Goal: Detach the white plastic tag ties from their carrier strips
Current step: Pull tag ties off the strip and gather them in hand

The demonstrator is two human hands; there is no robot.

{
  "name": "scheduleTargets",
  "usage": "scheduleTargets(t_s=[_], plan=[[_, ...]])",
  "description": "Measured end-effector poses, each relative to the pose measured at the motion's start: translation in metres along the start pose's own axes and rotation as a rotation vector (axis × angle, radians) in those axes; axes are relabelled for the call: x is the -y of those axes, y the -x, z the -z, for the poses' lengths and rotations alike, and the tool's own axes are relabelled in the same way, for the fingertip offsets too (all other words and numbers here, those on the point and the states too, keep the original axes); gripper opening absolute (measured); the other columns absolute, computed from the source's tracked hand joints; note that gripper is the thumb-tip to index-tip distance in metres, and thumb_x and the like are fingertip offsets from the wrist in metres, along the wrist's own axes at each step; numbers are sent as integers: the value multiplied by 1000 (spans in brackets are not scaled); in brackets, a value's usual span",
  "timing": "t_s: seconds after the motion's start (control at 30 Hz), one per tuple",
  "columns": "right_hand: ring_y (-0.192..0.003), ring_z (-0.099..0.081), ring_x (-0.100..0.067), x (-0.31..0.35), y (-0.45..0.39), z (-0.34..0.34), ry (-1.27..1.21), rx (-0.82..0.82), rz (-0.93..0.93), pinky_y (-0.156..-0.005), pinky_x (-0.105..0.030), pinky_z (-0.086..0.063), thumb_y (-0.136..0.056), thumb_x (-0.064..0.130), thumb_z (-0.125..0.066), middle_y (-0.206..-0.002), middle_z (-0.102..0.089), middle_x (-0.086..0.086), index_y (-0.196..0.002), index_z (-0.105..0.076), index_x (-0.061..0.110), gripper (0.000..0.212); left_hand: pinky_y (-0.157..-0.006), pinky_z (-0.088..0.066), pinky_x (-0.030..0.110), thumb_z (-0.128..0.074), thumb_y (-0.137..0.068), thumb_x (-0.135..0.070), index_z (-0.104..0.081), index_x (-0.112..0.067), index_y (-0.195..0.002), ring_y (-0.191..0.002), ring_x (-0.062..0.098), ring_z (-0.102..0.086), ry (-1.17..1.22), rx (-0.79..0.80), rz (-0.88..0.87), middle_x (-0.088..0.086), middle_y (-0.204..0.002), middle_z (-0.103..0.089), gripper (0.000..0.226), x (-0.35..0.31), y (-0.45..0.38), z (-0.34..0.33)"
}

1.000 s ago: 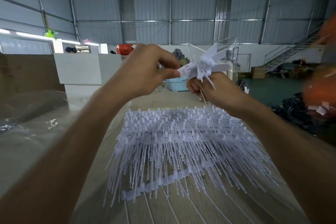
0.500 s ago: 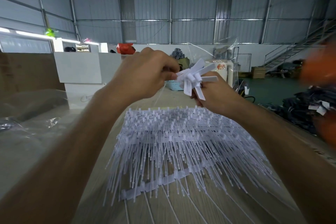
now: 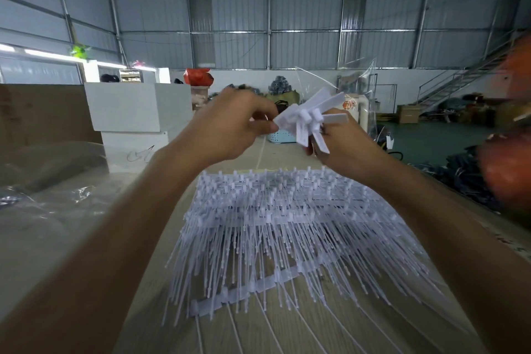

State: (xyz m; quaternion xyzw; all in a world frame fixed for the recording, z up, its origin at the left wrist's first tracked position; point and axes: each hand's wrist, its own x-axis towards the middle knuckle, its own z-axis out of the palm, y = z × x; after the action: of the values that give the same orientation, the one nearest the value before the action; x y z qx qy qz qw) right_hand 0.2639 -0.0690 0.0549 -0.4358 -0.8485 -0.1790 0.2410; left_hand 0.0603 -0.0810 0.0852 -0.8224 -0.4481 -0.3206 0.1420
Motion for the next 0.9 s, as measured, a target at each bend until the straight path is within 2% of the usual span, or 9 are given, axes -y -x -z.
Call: scheduleTargets(t_s=[0.1,0.17,0.3,0.43,0.53,0.63,0.73,0.8,0.9], plan=[[-105,-59,-35,2,2,4,-189,-143,-31,-74,-14,-26,-101,1,-48,-119,-64,-28,-121,-63,-10,27,-69,-56,28,-66,-95,-18,-76,-20,-100,-77,15,-68,313,13,74,-6,-86,-72,11,2,2,8],[-80,-54,-12,8,2,8,-370,-168,-106,-66,-2,-28,-101,2,-50,-113,-66,-27,-117,-64,-10,24,-73,-58,38,-65,-94,-10,-74,-20,-107,-84,17,-71,469,47,65,3,-95,-76,18,1,6,14],[-69,-57,13,15,2,12,-788,-265,-157,-68,-8,-47,-103,20,-54,-75,-70,16,-102,-70,14,17,-81,-59,50,-70,-89,-1,-59,-25,-128,-92,19,-74,642,120,62,4,-103,-77,47,-1,10,19],[-69,-60,8,14,1,12,-884,-233,-205,-61,-13,-46,-97,39,-62,-77,-70,20,-104,-74,21,23,-72,-63,38,-78,-83,-5,-54,-25,-128,-81,21,-75,706,91,22,5,-102,-76,55,-2,10,21],[-88,-68,2,16,2,14,-918,-227,-172,-76,-21,-55,-95,36,-65,-93,-75,15,-103,-74,25,16,-62,-60,33,-80,-78,-7,-49,-19,-126,-76,28,-75,772,32,5,11,-102,-71,58,-5,9,20],[-55,-55,9,17,3,16,-953,-246,-133,-56,-8,-41,-99,29,-62,-58,-61,26,-80,-66,30,20,-64,-60,33,-82,-76,-9,-50,-15,-120,-79,28,-75,795,-64,-9,16,-101,-68,54,-6,6,18],[-49,-45,8,15,2,16,-873,-256,-173,-52,-10,-37,-103,30,-57,-52,-55,25,-79,-65,26,26,-70,-61,29,-80,-80,-7,-58,-7,-110,-84,22,-75,773,-165,-16,10,-97,-70,37,-6,5,17],[-61,-59,0,17,1,19,-803,-260,-198,-59,-23,-50,-103,31,-57,-66,-67,20,-91,-71,13,26,-71,-61,28,-75,-84,-3,-64,-3,-103,-81,22,-75,790,-190,-4,7,-94,-72,22,-5,4,16],[-91,-66,-41,21,3,22,-770,-293,-200,-80,-58,-55,-102,32,-57,-97,-72,-20,-106,-71,6,30,-67,-60,27,-71,-89,-7,-71,-7,-98,-76,20,-75,735,-212,-15,0,-90,-75,9,-3,3,16]])
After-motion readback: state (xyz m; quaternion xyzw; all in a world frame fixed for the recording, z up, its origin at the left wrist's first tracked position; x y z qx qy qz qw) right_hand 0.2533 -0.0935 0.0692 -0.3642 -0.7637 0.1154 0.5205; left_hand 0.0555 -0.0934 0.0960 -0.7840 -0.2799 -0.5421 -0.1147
